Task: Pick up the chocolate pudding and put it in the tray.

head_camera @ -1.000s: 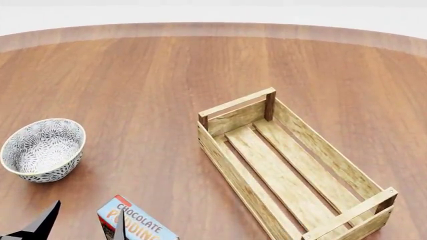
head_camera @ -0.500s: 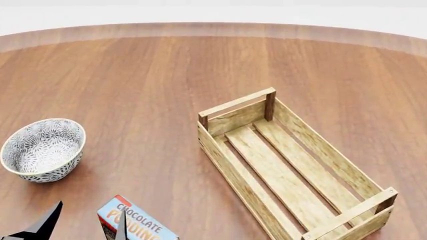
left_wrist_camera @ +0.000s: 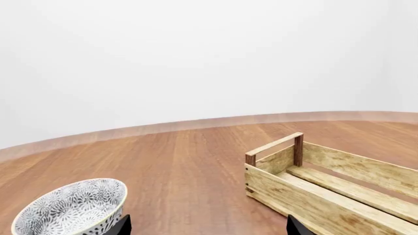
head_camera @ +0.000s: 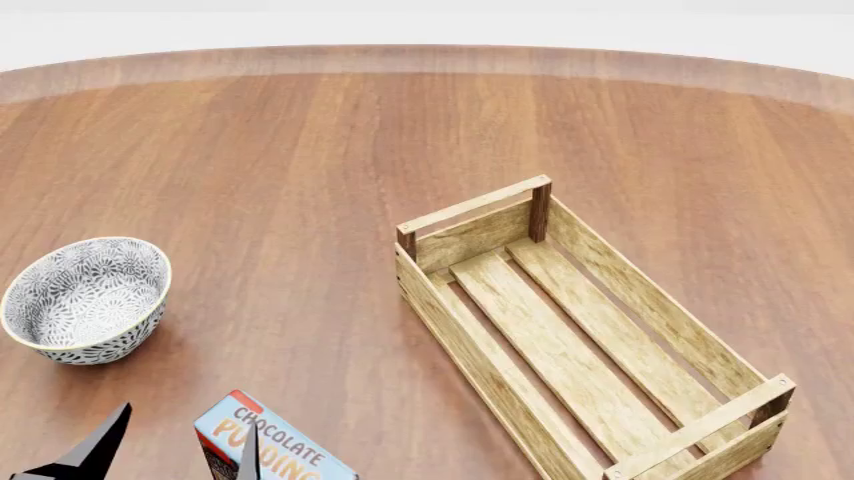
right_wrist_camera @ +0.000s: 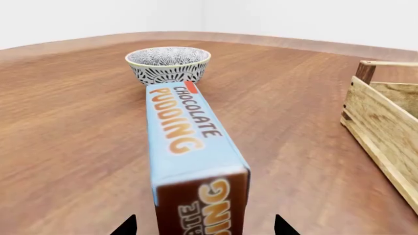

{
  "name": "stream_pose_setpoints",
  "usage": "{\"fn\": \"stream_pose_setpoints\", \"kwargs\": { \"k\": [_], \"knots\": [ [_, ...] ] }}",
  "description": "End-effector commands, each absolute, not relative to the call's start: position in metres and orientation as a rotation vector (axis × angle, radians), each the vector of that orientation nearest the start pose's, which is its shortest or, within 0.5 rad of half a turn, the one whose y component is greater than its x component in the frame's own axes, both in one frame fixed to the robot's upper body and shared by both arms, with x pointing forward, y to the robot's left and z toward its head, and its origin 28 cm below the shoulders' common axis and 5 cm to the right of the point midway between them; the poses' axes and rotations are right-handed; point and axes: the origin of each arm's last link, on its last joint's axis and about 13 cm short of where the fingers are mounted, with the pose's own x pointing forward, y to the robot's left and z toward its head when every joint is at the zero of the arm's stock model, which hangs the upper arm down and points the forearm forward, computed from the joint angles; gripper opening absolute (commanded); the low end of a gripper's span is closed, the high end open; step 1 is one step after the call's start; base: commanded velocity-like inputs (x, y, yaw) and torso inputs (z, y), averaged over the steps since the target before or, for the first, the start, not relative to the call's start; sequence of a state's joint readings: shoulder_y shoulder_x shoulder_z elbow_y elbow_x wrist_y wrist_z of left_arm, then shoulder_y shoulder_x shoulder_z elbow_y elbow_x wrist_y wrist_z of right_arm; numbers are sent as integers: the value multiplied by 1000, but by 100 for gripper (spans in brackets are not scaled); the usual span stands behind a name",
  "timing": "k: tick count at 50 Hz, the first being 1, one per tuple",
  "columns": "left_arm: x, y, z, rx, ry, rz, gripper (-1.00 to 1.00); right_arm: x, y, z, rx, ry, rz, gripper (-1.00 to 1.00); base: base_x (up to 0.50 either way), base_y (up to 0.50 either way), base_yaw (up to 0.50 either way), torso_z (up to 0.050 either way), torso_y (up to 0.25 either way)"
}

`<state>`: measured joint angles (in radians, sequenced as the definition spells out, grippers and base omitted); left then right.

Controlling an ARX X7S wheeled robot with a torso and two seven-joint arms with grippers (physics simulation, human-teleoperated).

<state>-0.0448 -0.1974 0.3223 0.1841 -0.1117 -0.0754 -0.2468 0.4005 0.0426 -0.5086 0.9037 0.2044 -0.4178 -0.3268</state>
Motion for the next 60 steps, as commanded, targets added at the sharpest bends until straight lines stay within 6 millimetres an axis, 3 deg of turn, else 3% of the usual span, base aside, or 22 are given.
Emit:
{"fn": "stream_pose_setpoints", "kwargs": {
  "k": [1, 60],
  "knots": [
    [211, 181, 48, 63, -110, -99, 100, 265, -52, -52, -56, 144, 672, 100, 0, 0, 0, 0, 0],
    [212, 175, 47, 59, -113, -122, 100, 272, -42, -55, -60, 155, 689, 100, 0, 0, 0, 0, 0]
  ]
}}
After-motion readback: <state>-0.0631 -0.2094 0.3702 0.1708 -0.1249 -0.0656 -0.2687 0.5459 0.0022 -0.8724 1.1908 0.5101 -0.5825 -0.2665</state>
